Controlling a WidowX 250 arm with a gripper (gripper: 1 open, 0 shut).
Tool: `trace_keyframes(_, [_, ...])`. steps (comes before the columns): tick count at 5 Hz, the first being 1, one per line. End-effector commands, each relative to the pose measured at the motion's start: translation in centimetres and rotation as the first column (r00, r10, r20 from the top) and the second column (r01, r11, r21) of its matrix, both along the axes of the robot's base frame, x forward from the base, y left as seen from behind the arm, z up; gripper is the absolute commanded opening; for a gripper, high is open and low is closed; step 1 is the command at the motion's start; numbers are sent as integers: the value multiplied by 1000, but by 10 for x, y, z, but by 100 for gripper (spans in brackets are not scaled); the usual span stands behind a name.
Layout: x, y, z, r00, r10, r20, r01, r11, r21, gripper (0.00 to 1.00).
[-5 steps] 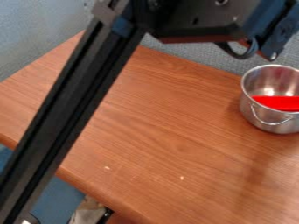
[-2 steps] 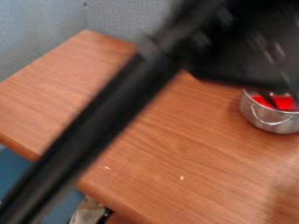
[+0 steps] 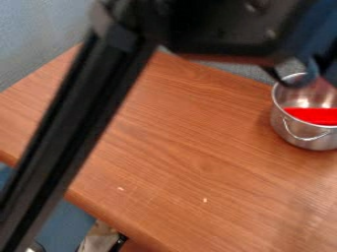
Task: Put the red object in the metal pot
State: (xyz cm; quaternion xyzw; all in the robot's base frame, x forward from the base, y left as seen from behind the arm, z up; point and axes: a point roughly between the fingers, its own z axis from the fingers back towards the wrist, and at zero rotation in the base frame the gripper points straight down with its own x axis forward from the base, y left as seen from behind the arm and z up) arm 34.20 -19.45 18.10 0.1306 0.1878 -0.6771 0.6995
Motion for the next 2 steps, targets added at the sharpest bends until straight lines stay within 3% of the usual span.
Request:
trace_keyframes(1, [-3,-1,9,995,79,65,-77,997,-27,100])
trace_keyframes(2, [-4,-8,2,991,119,66,-117,992,-39,100])
